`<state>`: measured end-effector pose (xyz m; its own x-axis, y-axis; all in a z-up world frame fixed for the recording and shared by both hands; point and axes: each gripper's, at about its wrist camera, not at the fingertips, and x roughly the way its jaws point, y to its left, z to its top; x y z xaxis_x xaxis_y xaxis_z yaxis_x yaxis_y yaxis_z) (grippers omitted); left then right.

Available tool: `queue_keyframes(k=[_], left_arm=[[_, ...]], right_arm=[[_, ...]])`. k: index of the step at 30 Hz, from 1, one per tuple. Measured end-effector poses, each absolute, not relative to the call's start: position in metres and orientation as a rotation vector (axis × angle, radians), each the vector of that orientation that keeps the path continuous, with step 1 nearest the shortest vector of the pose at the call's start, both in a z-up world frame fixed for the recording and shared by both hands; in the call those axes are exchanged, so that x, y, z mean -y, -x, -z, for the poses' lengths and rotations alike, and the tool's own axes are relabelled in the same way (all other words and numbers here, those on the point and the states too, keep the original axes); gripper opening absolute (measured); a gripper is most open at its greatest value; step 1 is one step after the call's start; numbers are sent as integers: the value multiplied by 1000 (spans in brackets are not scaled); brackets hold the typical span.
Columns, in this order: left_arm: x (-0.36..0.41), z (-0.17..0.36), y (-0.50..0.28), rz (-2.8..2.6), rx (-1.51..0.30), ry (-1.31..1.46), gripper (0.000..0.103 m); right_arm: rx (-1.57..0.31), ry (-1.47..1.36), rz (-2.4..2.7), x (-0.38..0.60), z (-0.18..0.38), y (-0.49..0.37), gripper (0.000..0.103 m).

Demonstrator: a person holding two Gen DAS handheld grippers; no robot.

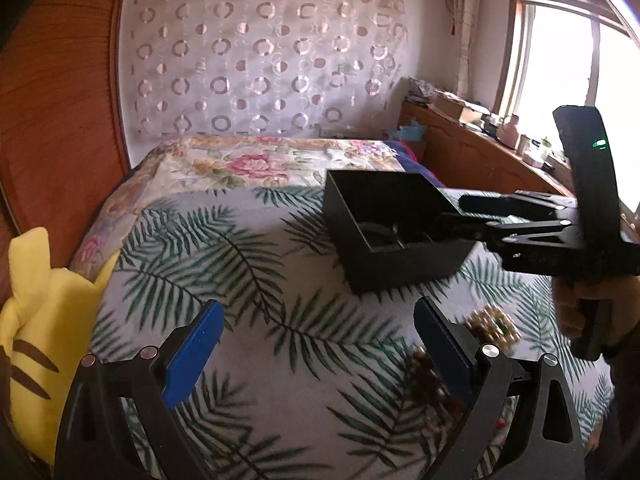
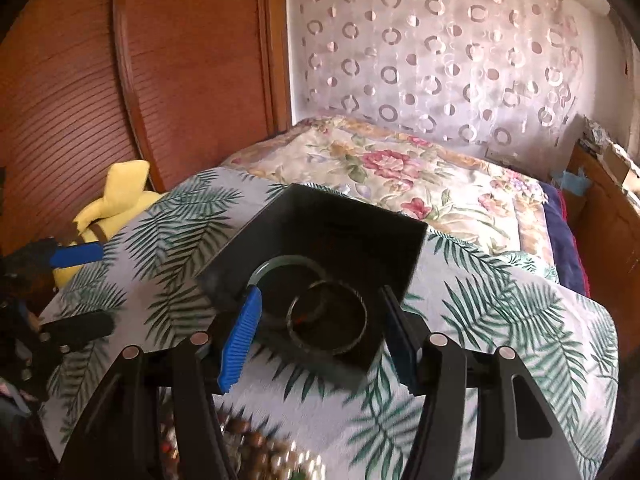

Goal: Organize jewelry

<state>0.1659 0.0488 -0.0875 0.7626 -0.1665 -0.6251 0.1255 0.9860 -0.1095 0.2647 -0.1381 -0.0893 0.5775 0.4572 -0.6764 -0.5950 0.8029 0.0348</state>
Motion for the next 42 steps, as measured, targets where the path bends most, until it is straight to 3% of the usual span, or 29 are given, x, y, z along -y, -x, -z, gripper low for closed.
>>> queue_keyframes(k=[5, 18, 25, 26, 27, 28, 42], left_arm=[[-35, 95, -144, 187, -703, 50, 92], [-29, 100, -100, 162, -697, 51, 92], [-25, 96, -90, 148, -676, 29, 92], [-25, 95, -88, 145, -672, 28, 92], [-25, 94, -89, 144, -671, 30, 92], [-25, 93, -88, 143, -669, 30, 92], [-27, 87, -81, 113, -644, 22, 92]], right_arm=[[-731, 203, -660, 160, 92, -218, 62], [-840, 211, -756, 161, 138, -162, 26], [-855, 220, -761, 154, 142, -165, 23], [-857, 223, -763, 154, 142, -165, 19], [-862, 223, -773, 153, 143, -165, 7], [-865, 226, -776, 152, 143, -164, 5], [-772, 175, -757, 174, 115, -151, 3]])
